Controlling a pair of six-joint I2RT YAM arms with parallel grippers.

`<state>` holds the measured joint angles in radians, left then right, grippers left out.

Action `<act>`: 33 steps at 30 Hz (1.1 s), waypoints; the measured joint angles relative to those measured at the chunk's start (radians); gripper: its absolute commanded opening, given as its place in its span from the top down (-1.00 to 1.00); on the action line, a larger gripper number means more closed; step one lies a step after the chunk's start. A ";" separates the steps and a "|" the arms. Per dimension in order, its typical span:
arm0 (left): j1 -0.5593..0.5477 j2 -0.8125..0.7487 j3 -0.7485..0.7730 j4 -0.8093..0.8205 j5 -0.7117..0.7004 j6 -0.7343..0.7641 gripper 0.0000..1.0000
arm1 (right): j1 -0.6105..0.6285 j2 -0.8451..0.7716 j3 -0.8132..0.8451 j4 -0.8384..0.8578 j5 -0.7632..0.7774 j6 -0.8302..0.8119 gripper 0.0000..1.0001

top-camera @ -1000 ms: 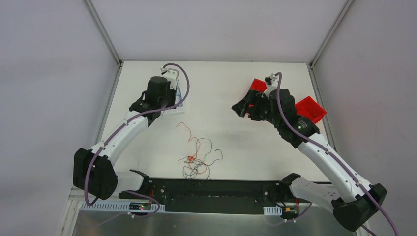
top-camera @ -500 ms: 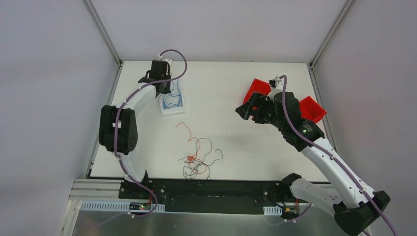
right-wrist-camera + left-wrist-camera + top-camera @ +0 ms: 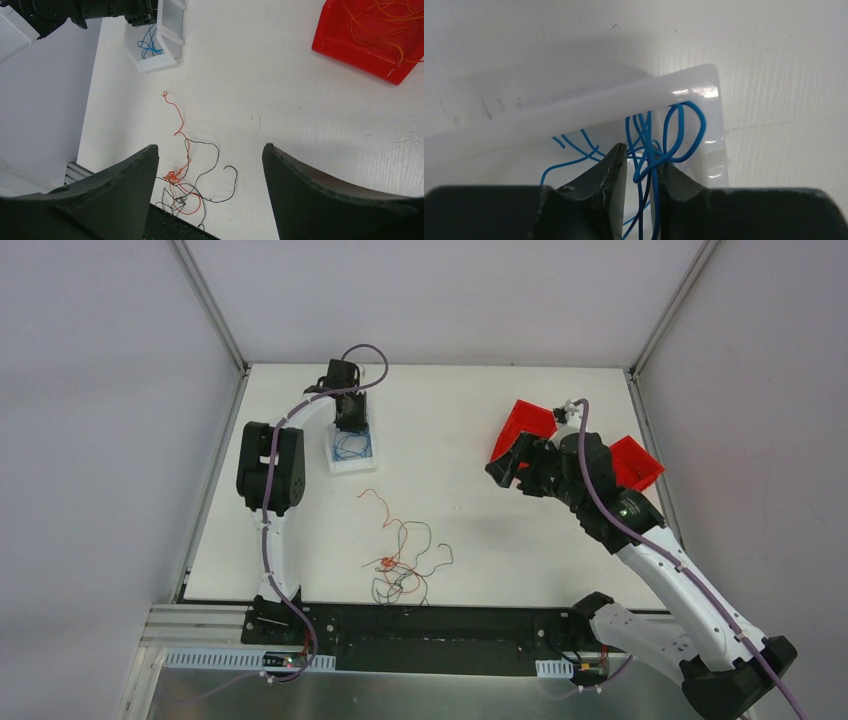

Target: Untangle the cables

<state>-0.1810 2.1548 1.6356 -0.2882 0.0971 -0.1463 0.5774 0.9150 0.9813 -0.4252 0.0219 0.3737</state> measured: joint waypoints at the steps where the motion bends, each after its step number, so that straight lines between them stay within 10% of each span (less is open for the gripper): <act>1: 0.000 0.002 0.006 -0.013 0.001 -0.013 0.37 | 0.000 -0.002 0.000 -0.001 0.002 0.000 -0.58; 7: 0.000 -0.061 0.003 -0.066 0.000 -0.051 -0.08 | -0.002 -0.012 -0.015 -0.011 0.016 0.000 -0.58; 12: 0.002 -0.228 -0.048 -0.080 0.027 -0.055 -0.94 | -0.005 -0.014 -0.026 -0.026 0.020 0.000 -0.58; 33: -0.059 -0.993 -0.502 -0.258 0.085 -0.229 -0.83 | -0.005 -0.029 -0.122 -0.031 -0.021 0.034 -0.58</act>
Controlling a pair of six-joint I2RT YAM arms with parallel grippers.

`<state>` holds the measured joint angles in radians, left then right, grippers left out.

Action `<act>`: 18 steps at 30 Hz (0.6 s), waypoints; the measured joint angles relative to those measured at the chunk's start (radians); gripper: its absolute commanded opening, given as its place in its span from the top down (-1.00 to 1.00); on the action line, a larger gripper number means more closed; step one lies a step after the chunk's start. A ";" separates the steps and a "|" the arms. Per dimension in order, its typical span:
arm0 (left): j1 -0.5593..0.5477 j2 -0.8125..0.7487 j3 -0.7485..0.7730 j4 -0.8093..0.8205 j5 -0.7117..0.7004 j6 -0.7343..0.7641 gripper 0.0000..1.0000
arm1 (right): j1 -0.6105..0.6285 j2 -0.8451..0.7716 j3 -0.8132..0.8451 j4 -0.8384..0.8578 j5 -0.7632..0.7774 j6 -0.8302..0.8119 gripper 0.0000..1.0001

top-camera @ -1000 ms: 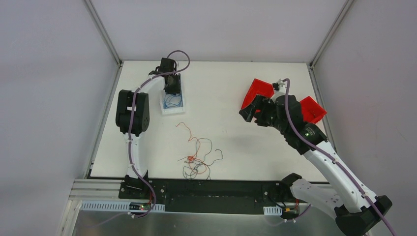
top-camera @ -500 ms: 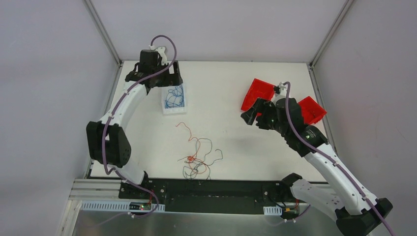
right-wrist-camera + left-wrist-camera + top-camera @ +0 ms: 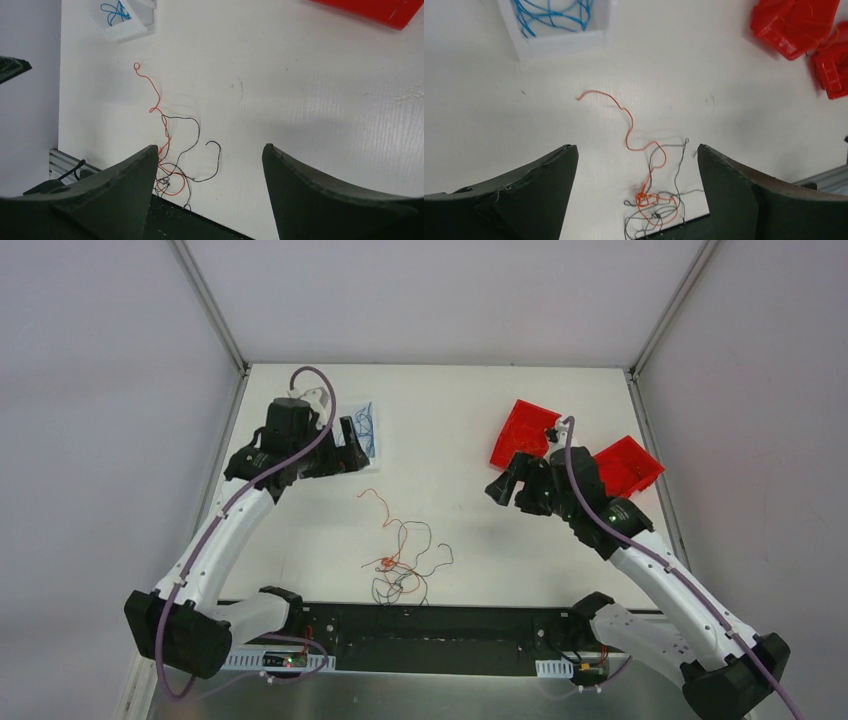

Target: Untangle the cables

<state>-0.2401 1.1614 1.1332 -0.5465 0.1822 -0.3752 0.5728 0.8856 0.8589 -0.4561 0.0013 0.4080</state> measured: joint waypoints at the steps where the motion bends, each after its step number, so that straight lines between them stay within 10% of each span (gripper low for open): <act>1: -0.026 -0.024 -0.024 -0.014 0.000 -0.018 -0.83 | 0.000 0.005 -0.003 0.002 -0.007 0.001 -0.59; 10: -0.318 0.047 -0.217 -0.023 0.029 -0.170 -0.71 | 0.030 0.087 -0.069 0.038 -0.093 0.008 -0.57; 18: -0.335 0.165 -0.300 0.090 0.080 -0.212 -0.47 | 0.183 0.241 -0.108 0.095 -0.095 -0.023 -0.51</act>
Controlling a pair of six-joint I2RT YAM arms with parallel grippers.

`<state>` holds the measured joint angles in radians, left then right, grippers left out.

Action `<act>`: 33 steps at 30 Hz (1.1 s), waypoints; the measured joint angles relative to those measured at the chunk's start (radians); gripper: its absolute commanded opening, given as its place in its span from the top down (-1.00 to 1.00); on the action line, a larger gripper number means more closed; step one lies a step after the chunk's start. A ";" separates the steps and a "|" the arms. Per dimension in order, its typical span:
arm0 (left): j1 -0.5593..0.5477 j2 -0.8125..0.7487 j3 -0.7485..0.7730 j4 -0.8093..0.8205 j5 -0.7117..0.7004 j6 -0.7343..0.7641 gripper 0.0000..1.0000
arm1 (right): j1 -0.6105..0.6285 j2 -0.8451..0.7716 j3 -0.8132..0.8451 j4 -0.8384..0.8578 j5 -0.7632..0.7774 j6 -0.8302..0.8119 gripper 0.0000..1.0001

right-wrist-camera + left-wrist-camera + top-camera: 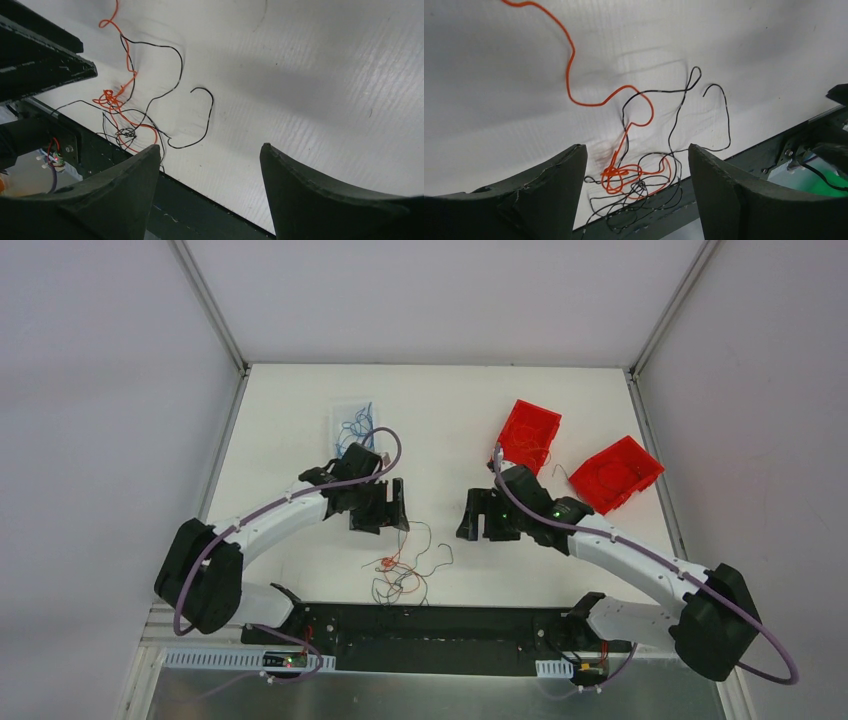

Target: Untangle the cables

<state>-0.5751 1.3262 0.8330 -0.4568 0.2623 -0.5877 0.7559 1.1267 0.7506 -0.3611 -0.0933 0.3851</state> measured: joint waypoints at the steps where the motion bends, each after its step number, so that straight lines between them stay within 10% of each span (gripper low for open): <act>1: 0.000 0.019 0.000 0.029 0.011 0.000 -0.43 | 0.008 0.008 -0.008 0.006 0.002 0.000 -0.51; 5: 0.000 0.088 -0.001 0.110 0.018 -0.001 -0.21 | 0.036 0.008 -0.034 0.020 0.011 0.002 -0.51; 12: 0.000 0.192 -0.002 0.179 0.014 0.003 0.81 | 0.049 -0.029 -0.045 0.041 0.027 0.001 -0.50; 22: 0.000 0.111 -0.002 0.151 -0.045 0.002 0.29 | 0.052 -0.045 -0.057 0.048 0.031 -0.001 -0.50; 27: 0.008 0.055 -0.002 0.138 -0.108 -0.029 -0.38 | 0.052 -0.054 -0.079 0.058 0.034 0.000 -0.50; 33: 0.014 0.036 -0.026 0.155 -0.181 -0.171 -0.40 | 0.052 -0.074 -0.095 0.068 0.034 0.000 -0.51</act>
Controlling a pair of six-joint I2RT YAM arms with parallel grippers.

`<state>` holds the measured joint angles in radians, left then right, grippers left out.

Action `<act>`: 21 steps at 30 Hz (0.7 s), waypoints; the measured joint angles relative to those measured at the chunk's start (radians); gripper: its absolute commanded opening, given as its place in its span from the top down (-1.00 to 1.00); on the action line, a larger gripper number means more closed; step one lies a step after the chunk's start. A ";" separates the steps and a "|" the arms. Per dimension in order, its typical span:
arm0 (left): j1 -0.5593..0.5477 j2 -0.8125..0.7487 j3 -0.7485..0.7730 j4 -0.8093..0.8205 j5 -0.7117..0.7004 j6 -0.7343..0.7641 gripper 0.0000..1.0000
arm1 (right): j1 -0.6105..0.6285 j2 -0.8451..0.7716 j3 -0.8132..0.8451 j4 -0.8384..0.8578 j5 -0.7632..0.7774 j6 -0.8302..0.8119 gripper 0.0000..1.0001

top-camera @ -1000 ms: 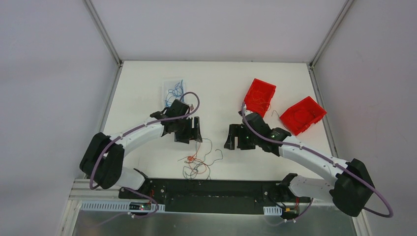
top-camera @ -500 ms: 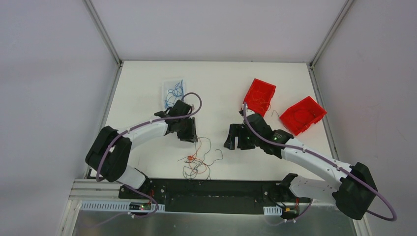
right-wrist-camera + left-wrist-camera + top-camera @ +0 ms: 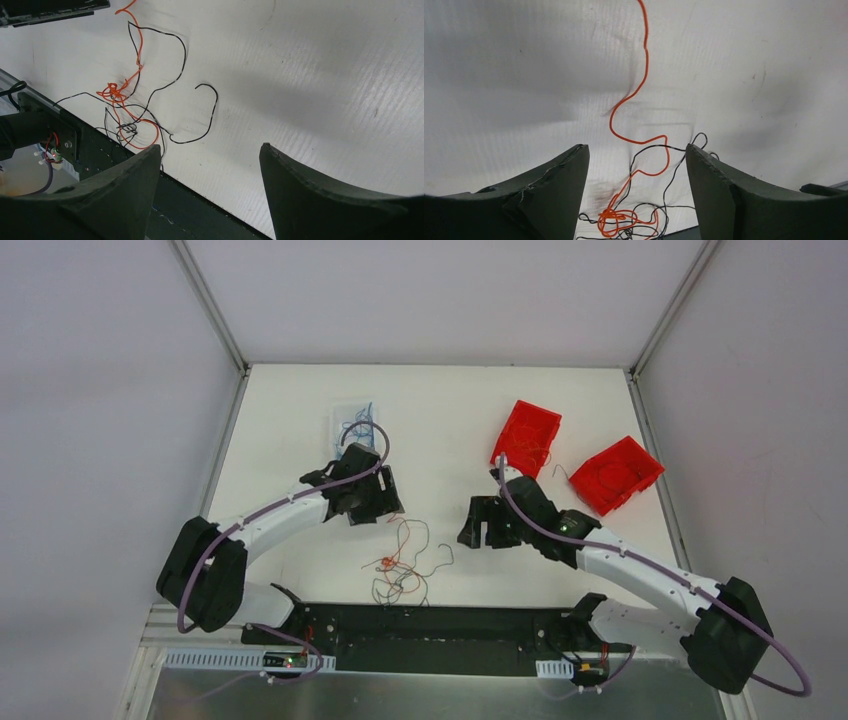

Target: Untangle the cables

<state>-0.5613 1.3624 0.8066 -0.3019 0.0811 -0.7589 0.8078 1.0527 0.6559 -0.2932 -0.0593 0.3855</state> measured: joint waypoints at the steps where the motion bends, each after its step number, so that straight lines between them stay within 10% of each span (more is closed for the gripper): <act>1: 0.000 0.003 -0.008 0.006 -0.012 -0.030 -0.36 | 0.000 -0.003 0.000 0.002 0.000 0.000 -0.50; 8: 0.000 0.082 -0.056 0.060 -0.042 -0.254 0.08 | 0.000 -0.022 0.000 0.003 0.000 0.000 -0.50; 14: 0.000 0.094 -0.097 0.120 -0.065 -0.361 1.00 | 0.000 -0.042 -0.011 0.014 0.000 0.003 -0.51; 21: 0.000 0.064 -0.101 0.148 -0.082 -0.323 1.00 | 0.000 -0.024 -0.039 0.028 -0.010 0.007 -0.55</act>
<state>-0.5610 1.4261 0.7052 -0.1543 -0.0010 -1.0817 0.8078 1.0286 0.6170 -0.2653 -0.0696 0.3927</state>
